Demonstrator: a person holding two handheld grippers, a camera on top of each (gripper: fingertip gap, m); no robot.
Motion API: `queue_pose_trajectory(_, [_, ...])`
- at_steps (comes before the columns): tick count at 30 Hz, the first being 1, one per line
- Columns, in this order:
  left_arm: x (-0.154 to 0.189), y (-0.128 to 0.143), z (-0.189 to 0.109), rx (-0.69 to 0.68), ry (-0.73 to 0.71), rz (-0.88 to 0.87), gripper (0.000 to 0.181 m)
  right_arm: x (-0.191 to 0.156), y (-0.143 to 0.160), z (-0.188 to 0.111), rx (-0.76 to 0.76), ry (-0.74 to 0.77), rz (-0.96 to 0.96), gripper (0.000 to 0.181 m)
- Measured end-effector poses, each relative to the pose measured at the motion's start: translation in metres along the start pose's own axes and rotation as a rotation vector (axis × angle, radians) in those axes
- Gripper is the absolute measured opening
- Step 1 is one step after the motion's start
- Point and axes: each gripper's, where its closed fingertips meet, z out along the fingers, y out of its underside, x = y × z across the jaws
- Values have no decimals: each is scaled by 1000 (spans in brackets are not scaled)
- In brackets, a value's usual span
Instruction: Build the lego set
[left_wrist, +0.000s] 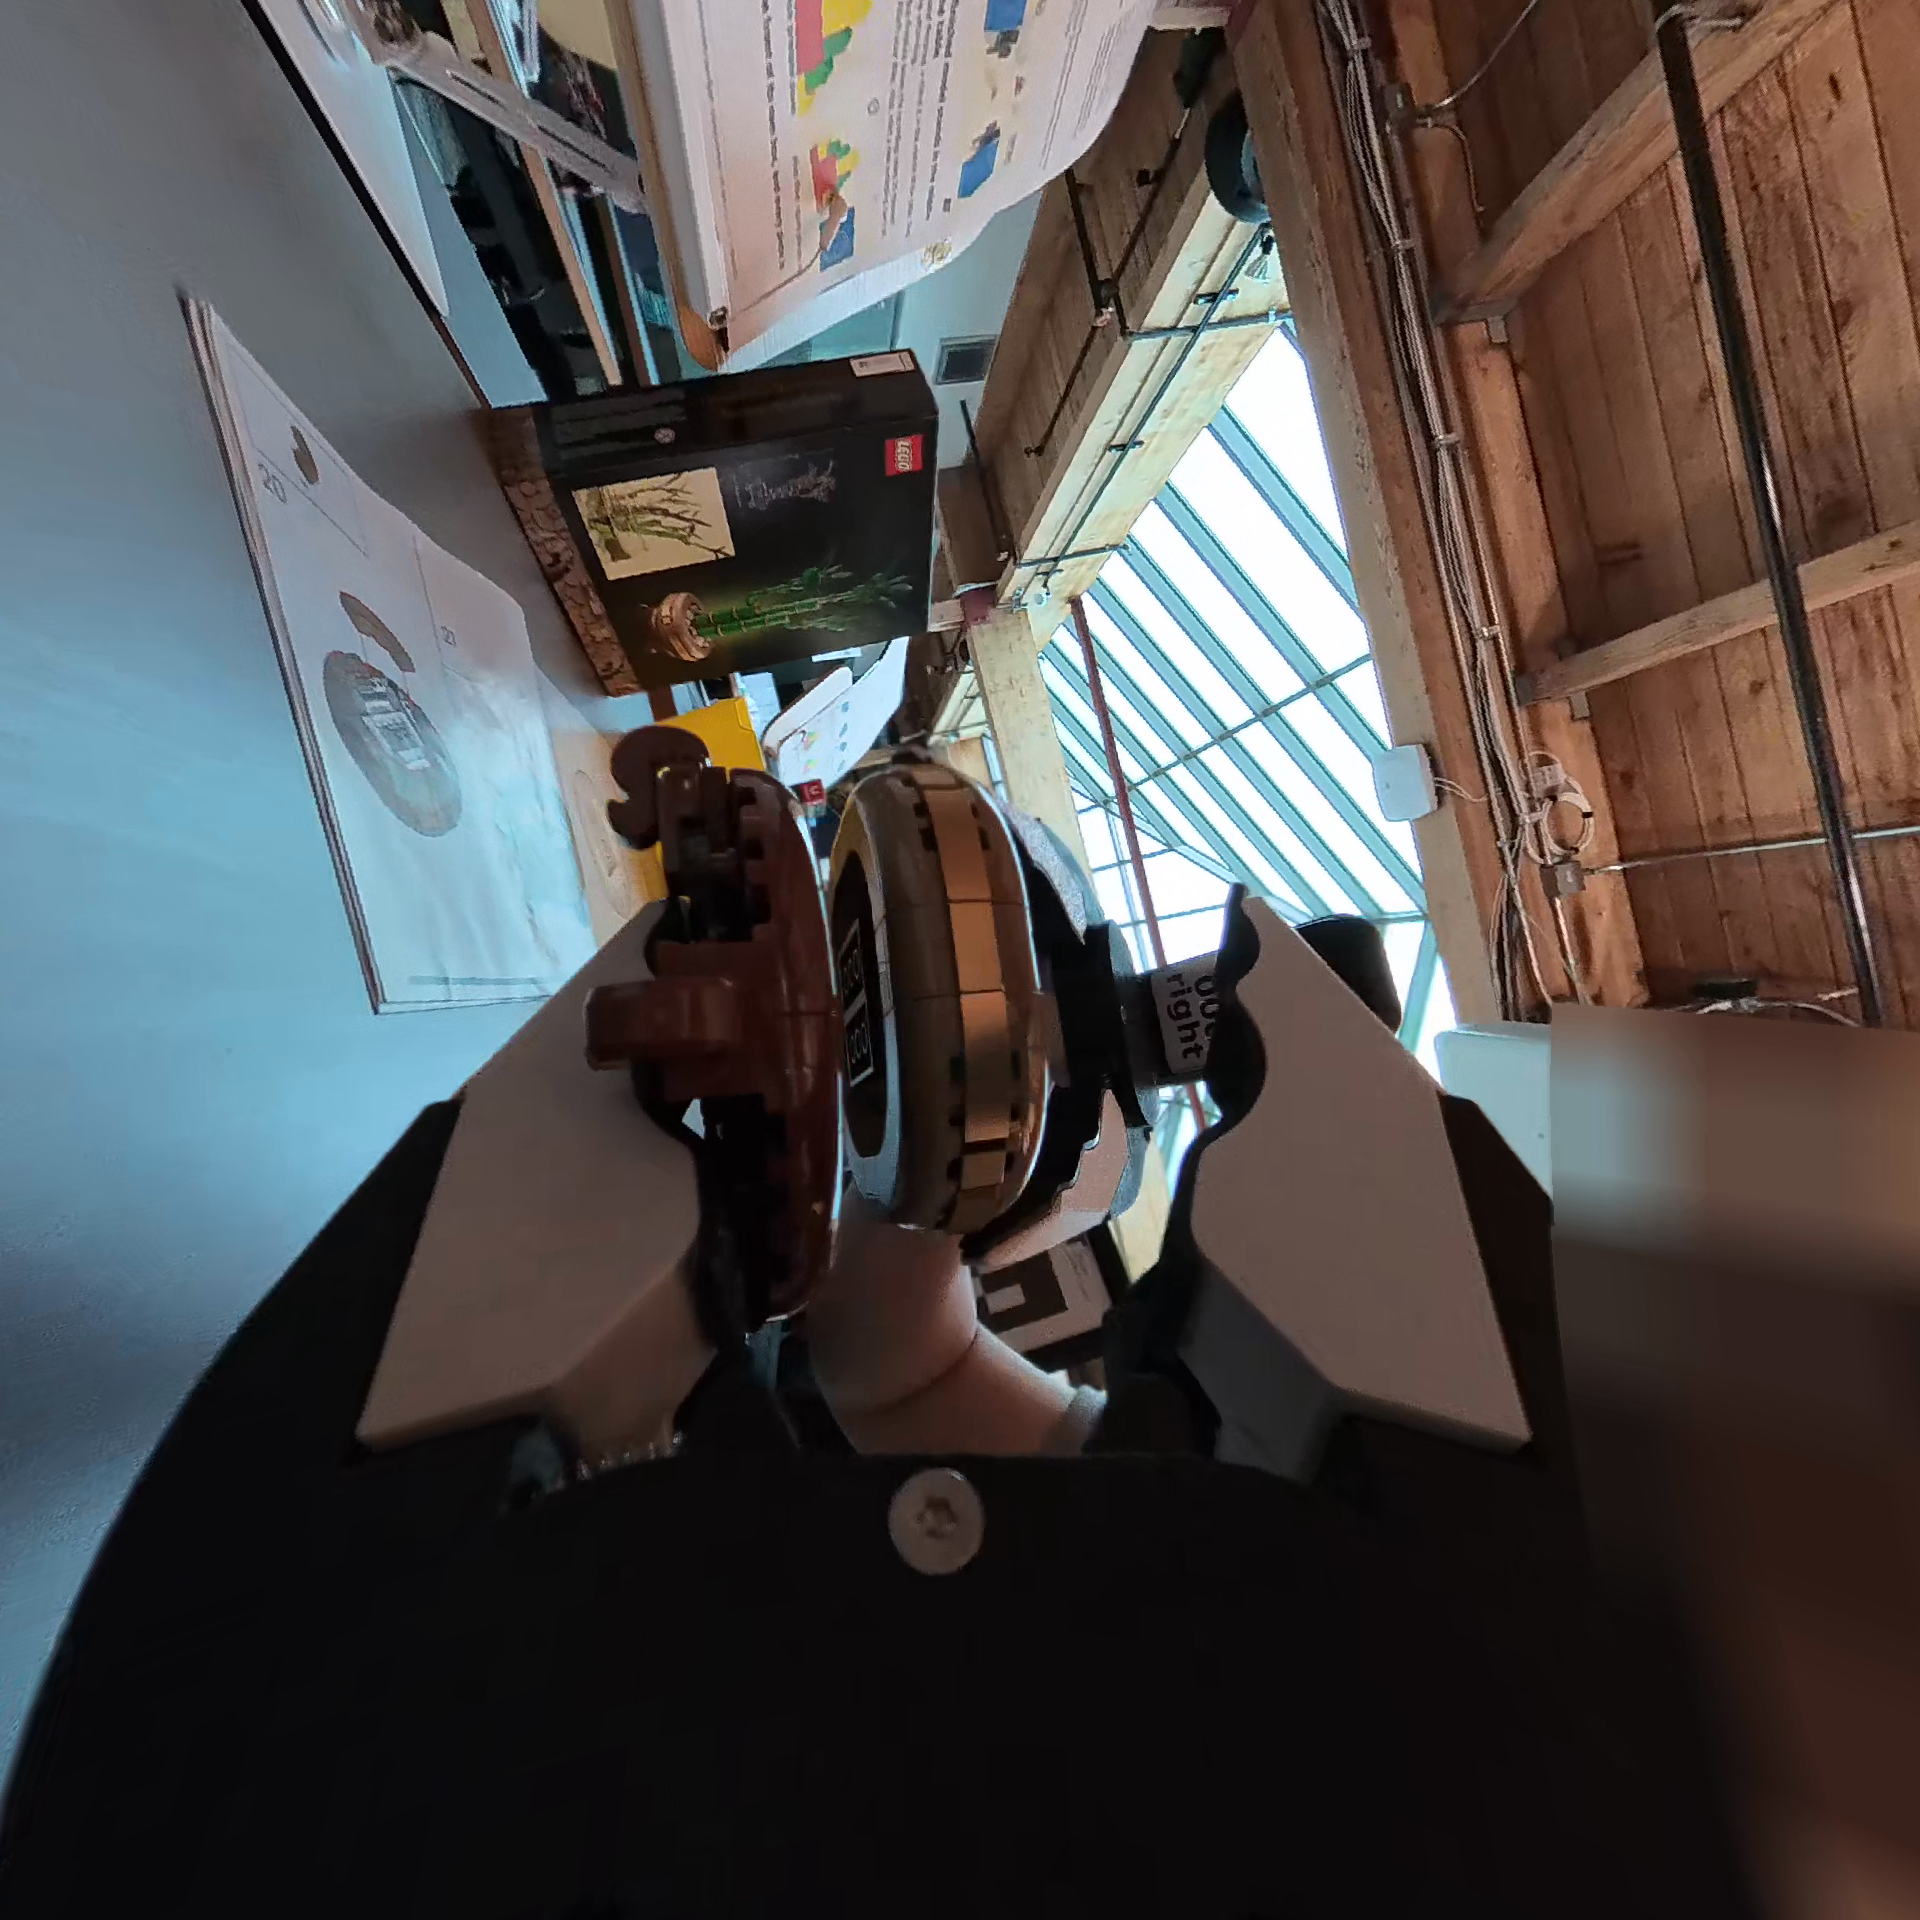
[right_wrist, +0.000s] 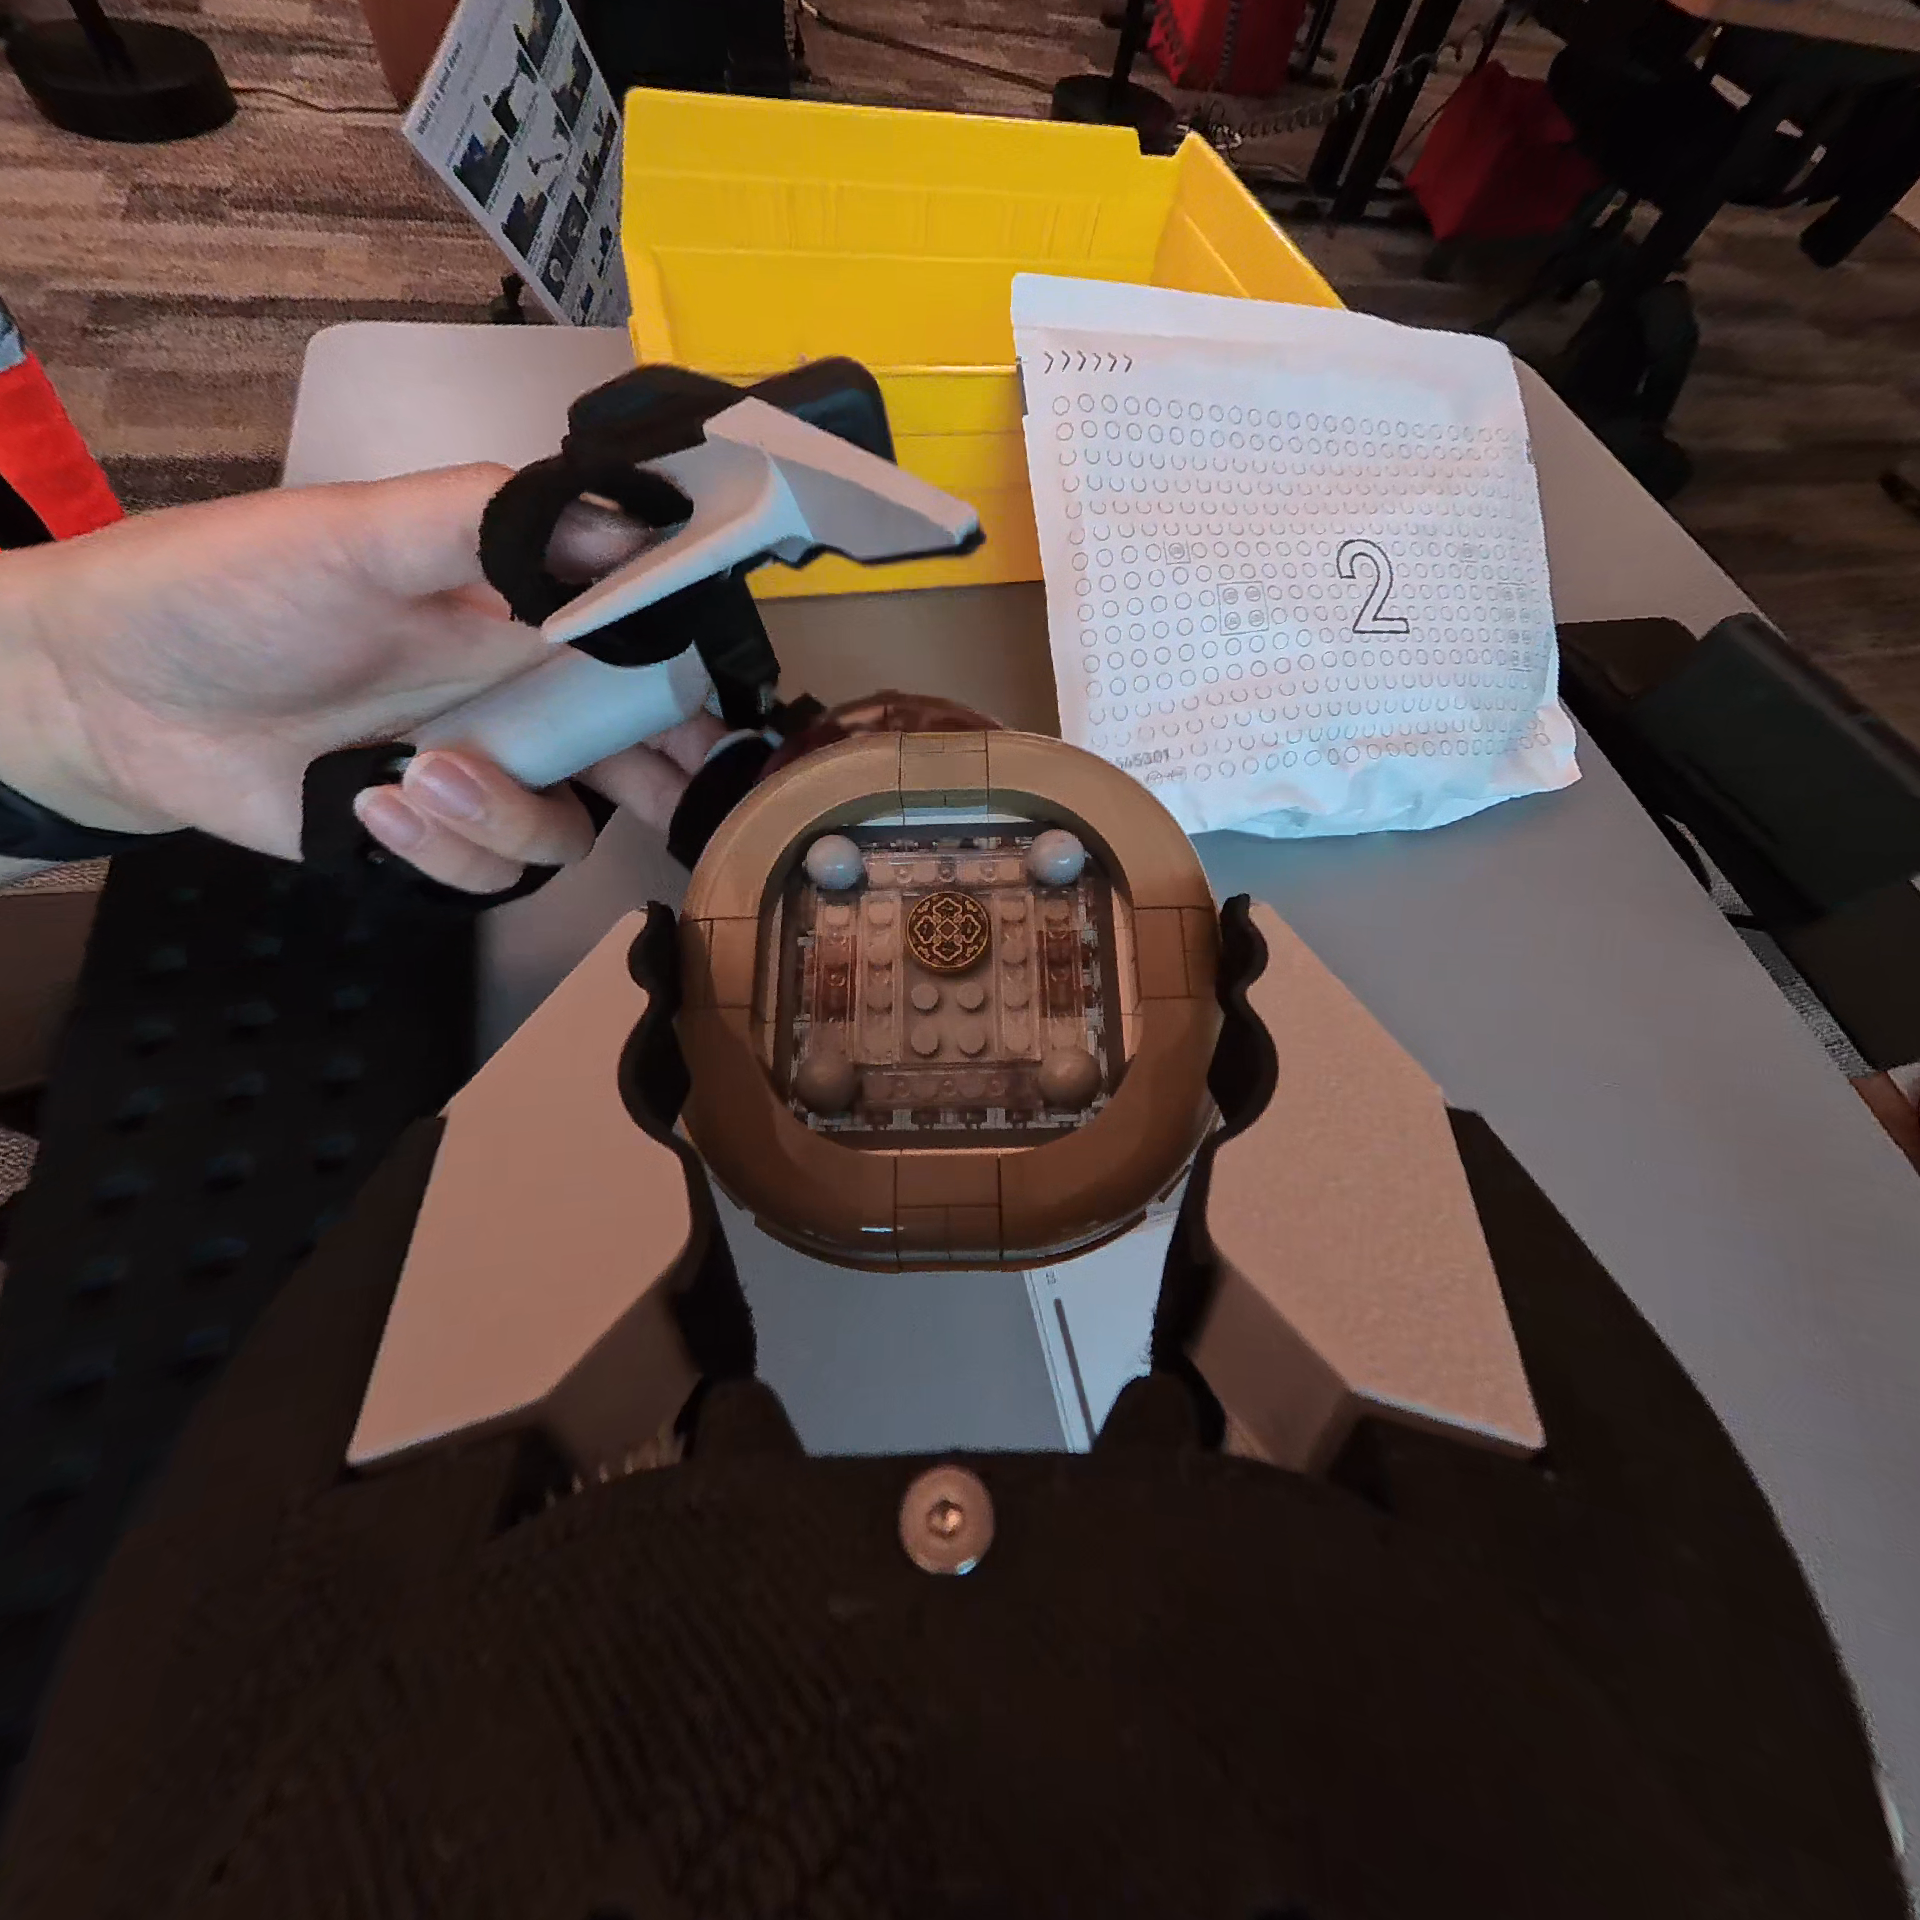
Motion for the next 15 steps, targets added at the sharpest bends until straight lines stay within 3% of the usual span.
queue_pose_trajectory(7, [12,-5,-20,40,-38,103,98,-9,33,-23,-53,-22,48,103])
queue_pose_trajectory(11, [17,1,-27,35,-75,174,98,-30,67,-14,-108,-115,81,103])
queue_pose_trajectory(15, [21,10,-26,3,-53,132,98,-47,92,4,-156,-169,67,102])
